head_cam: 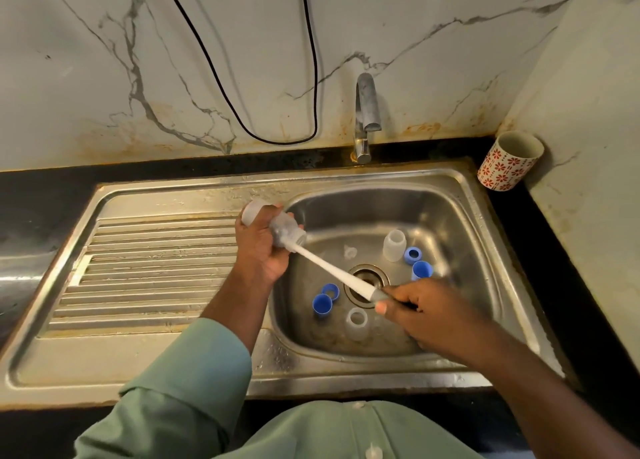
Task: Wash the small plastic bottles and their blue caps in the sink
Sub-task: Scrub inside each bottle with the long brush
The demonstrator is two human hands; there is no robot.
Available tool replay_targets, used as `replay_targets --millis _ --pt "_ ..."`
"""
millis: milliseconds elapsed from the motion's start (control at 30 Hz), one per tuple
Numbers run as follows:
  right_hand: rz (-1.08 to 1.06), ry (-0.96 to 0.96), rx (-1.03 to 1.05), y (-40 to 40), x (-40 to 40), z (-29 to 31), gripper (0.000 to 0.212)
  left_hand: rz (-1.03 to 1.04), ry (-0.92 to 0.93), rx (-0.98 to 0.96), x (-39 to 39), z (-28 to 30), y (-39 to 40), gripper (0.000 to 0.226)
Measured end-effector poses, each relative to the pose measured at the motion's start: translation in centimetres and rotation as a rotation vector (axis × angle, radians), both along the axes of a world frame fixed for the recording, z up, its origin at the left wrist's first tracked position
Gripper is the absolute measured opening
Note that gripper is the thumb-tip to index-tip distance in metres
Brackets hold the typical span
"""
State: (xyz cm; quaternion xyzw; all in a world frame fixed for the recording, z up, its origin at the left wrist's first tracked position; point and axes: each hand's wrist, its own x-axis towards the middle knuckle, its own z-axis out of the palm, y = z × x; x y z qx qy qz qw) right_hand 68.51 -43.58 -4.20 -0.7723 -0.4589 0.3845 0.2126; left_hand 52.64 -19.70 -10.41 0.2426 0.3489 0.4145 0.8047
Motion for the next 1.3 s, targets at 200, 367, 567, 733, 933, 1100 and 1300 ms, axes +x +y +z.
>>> replay_targets --millis 200,367,567,733,933,1100,1300 --pt "-0.020 -0.025 -0.016 -0.2 0.5 0.4 0.029 0.034 0.020 0.014 0.1 -0.3 -0.1 0.069" --pt "-0.152 0.249 0.016 0.1 0.7 0.6 0.025 0.018 0.010 0.027 0.3 0.0 0.1 0.072" --pt "-0.193 0.504 -0.001 0.4 0.9 0.3 0.023 -0.024 -0.018 0.023 0.7 0.9 0.5 0.073" --pt "-0.127 0.451 -0.057 0.8 1.4 0.0 0.035 0.017 0.000 0.026 0.7 0.8 0.8 0.087" --pt "-0.228 0.535 -0.038 1.8 -0.7 -0.5 0.030 0.022 0.017 0.073 1.4 1.0 0.9 0.069" --pt "-0.351 0.588 0.014 1.8 -0.7 -1.4 0.029 0.056 0.055 0.110 1.9 1.8 0.1 0.055" --pt "-0.268 0.634 -0.021 0.9 0.5 -1.0 0.038 0.005 0.000 0.167 1.5 1.6 -0.5 0.060"
